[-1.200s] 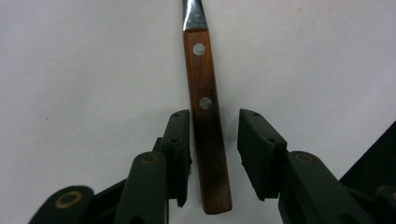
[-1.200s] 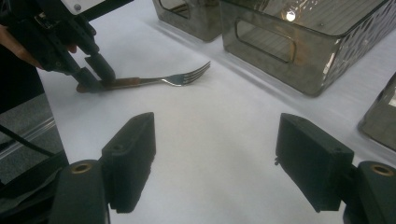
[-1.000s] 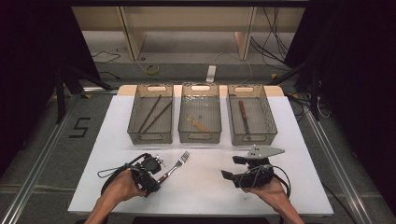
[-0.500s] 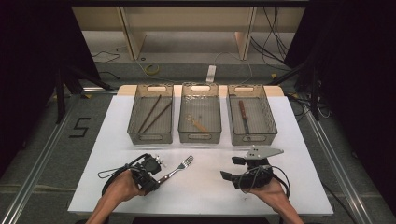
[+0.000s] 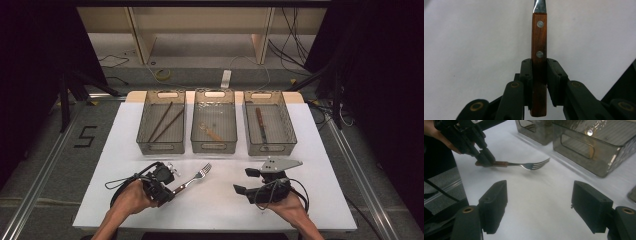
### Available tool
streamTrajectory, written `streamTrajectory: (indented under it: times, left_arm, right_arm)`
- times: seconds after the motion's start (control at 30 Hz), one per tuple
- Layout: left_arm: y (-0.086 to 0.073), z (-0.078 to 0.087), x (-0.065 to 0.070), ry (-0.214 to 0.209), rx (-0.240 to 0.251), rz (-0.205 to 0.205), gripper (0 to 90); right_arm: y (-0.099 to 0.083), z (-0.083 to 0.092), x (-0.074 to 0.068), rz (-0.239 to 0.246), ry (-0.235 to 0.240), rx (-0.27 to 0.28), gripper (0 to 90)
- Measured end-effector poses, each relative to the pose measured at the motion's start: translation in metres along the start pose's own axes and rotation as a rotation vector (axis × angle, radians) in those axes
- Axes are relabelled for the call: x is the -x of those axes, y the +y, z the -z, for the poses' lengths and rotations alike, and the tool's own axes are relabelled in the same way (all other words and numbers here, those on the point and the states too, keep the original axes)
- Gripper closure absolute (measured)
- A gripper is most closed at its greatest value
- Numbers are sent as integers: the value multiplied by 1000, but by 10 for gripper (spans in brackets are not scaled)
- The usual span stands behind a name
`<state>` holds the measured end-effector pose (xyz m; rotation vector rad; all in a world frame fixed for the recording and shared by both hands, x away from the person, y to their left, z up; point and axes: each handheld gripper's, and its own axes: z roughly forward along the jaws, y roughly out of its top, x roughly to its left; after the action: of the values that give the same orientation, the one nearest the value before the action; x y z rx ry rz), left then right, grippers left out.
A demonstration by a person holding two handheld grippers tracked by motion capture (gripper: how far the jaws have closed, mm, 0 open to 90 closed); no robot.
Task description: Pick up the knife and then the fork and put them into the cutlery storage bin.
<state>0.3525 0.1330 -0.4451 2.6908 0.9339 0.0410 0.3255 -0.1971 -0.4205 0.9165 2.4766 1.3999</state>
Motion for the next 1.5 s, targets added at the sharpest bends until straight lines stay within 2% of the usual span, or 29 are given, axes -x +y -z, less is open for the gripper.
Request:
streamTrajectory:
  times: [0.07, 0.1, 0.2, 0.27, 0.37, 0.43, 0.5, 0.6, 0.77, 0.83, 0.9, 1.4, 1.5]
  left_arm:
    - [6, 0, 3, 1, 2, -19, 756]
    - [9, -1, 4, -9, 11, -15, 756]
    - [20, 0, 8, -36, 17, -39, 756]
    - [28, 2, 12, -39, 29, -57, 756]
    - [38, 6, 19, -65, 38, -93, 756]
    - [44, 8, 25, -59, 36, -113, 756]
    - [49, 11, 28, -88, 42, -130, 755]
    - [57, 12, 35, -90, 34, -155, 755]
    - [68, 11, 47, -129, 22, -196, 756]
    - [70, 12, 50, -147, 20, -214, 755]
    - [69, 13, 52, -148, 11, -225, 755]
    - [69, 9, 56, -195, -19, -245, 755]
    - [69, 8, 57, -206, -25, -247, 755]
  right_arm:
    - [1, -1, -3, 12, 5, -1, 297]
    - [1, -2, -5, 25, 4, -4, 297]
    - [3, -5, -13, 61, 5, -13, 296]
    - [5, -7, -20, 104, 3, -19, 293]
    - [7, -11, -29, 144, 16, -26, 294]
    - [7, -14, -34, 177, 19, -38, 295]
    - [8, -18, -39, 217, 8, -55, 295]
    - [8, -25, -46, 276, -7, -70, 296]
    - [9, -36, -57, 391, -33, -99, 302]
    - [9, -41, -60, 424, -38, -114, 308]
    - [7, -44, -62, 455, -49, -128, 319]
    - [-1, -61, -73, 673, -126, -197, 455]
    - [-1, -62, -74, 733, -133, -220, 483]
